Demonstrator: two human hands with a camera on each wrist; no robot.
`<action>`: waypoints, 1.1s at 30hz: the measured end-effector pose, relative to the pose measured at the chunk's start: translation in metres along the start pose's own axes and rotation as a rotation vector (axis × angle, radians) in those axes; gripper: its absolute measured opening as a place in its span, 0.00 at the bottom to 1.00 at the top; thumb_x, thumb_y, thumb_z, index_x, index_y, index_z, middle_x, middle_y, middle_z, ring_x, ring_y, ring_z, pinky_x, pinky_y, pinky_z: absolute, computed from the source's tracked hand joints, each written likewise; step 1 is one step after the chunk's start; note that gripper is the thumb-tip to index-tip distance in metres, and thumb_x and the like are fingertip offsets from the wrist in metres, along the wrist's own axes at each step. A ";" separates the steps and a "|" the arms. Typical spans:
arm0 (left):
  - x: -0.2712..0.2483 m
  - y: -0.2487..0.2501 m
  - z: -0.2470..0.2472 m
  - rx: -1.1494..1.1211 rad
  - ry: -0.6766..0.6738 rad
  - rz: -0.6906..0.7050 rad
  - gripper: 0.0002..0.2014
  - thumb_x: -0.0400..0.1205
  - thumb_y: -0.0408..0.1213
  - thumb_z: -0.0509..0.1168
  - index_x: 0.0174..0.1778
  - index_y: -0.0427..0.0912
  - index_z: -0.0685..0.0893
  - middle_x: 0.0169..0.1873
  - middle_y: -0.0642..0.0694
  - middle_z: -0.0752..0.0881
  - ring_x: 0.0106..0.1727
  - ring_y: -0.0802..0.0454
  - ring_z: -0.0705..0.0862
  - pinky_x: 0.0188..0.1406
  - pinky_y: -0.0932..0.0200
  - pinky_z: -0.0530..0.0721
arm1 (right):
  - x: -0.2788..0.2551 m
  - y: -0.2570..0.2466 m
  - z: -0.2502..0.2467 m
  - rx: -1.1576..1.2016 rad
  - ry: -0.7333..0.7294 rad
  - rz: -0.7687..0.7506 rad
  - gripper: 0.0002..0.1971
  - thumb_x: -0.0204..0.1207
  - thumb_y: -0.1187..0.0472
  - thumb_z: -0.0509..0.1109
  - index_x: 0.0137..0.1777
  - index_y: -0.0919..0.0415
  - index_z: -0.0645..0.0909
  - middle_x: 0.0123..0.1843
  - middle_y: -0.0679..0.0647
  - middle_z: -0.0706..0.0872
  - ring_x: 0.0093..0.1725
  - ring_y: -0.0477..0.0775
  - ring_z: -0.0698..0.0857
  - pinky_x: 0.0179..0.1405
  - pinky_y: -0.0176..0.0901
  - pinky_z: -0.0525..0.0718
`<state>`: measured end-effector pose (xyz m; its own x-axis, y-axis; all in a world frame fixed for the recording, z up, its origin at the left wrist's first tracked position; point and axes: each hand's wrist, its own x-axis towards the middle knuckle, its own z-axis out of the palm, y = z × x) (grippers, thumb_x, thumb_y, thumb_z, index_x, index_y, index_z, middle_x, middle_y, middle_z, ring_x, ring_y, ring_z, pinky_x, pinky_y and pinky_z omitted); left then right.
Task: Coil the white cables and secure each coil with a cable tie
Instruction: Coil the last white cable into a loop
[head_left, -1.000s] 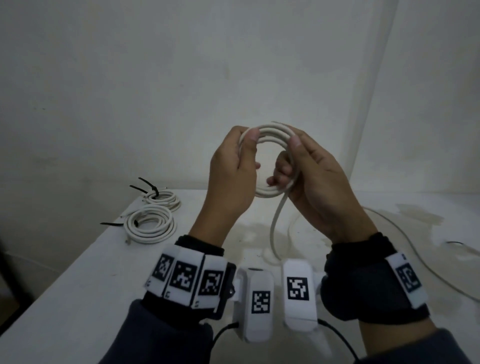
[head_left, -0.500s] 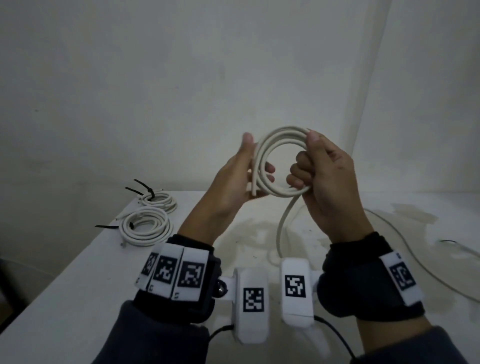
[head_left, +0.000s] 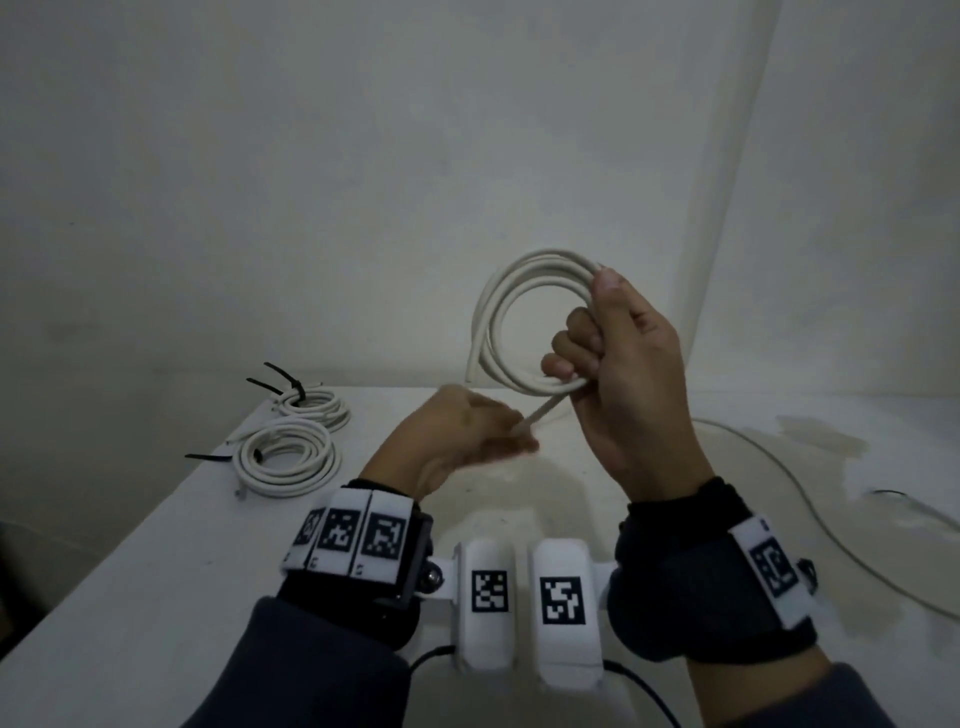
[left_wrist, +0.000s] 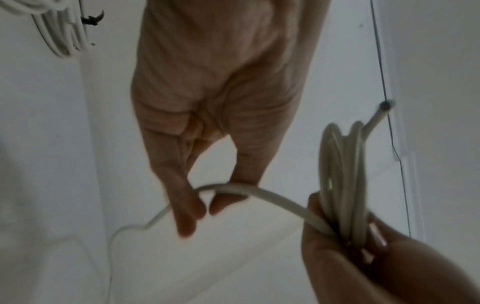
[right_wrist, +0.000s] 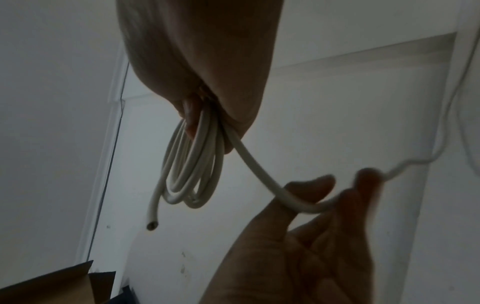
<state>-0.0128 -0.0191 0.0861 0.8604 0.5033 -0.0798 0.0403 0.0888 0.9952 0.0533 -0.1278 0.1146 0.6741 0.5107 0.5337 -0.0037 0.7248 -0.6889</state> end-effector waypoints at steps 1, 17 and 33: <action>0.003 0.001 -0.003 -0.103 0.074 0.065 0.14 0.78 0.22 0.67 0.59 0.20 0.80 0.50 0.28 0.87 0.42 0.47 0.89 0.45 0.61 0.89 | 0.001 0.002 -0.001 -0.034 0.026 -0.008 0.17 0.88 0.59 0.56 0.37 0.52 0.79 0.24 0.46 0.58 0.22 0.43 0.60 0.22 0.35 0.70; -0.013 0.018 -0.015 -0.600 -0.247 0.396 0.21 0.73 0.25 0.58 0.62 0.39 0.81 0.52 0.39 0.89 0.54 0.40 0.89 0.50 0.49 0.88 | 0.002 0.019 -0.010 -0.193 0.102 0.055 0.14 0.88 0.57 0.56 0.54 0.60 0.83 0.24 0.46 0.61 0.22 0.43 0.62 0.23 0.36 0.70; -0.017 0.025 -0.012 0.002 0.042 0.562 0.08 0.88 0.35 0.54 0.43 0.40 0.70 0.27 0.44 0.88 0.28 0.52 0.86 0.30 0.62 0.84 | 0.000 0.017 -0.014 -0.358 -0.076 0.077 0.13 0.87 0.61 0.59 0.45 0.57 0.83 0.21 0.44 0.64 0.21 0.44 0.62 0.20 0.36 0.66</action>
<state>-0.0327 -0.0151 0.1121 0.7291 0.5065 0.4603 -0.4174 -0.2040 0.8856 0.0635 -0.1221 0.0956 0.6252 0.6002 0.4989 0.2149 0.4821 -0.8493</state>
